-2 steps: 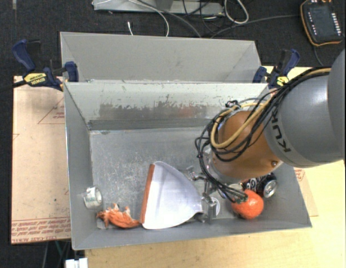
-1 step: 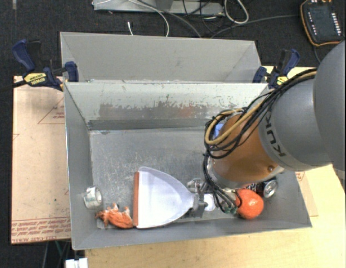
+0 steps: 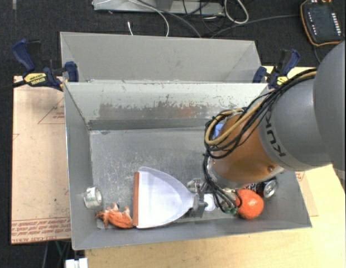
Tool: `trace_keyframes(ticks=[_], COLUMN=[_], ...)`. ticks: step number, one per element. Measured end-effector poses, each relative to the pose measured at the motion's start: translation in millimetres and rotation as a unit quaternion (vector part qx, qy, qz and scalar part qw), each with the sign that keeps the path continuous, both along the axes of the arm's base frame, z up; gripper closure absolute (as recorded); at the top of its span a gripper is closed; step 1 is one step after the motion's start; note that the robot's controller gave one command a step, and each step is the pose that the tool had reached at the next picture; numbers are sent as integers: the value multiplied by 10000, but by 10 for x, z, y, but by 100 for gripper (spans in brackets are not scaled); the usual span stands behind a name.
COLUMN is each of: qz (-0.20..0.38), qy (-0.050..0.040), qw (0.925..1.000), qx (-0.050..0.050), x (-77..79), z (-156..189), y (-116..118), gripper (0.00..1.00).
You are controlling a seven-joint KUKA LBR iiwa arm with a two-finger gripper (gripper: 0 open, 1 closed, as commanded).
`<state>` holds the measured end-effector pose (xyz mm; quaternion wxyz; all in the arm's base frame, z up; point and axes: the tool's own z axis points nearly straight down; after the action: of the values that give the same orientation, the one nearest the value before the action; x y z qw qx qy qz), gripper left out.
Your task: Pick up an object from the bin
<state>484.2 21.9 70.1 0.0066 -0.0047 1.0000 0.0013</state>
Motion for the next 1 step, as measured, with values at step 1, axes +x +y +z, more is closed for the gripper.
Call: trace_keyframes(ticks=[1], qz=[1], qy=[-4], qw=[10000], qx=[2], x=[1], z=[17], y=[2], gripper=[100])
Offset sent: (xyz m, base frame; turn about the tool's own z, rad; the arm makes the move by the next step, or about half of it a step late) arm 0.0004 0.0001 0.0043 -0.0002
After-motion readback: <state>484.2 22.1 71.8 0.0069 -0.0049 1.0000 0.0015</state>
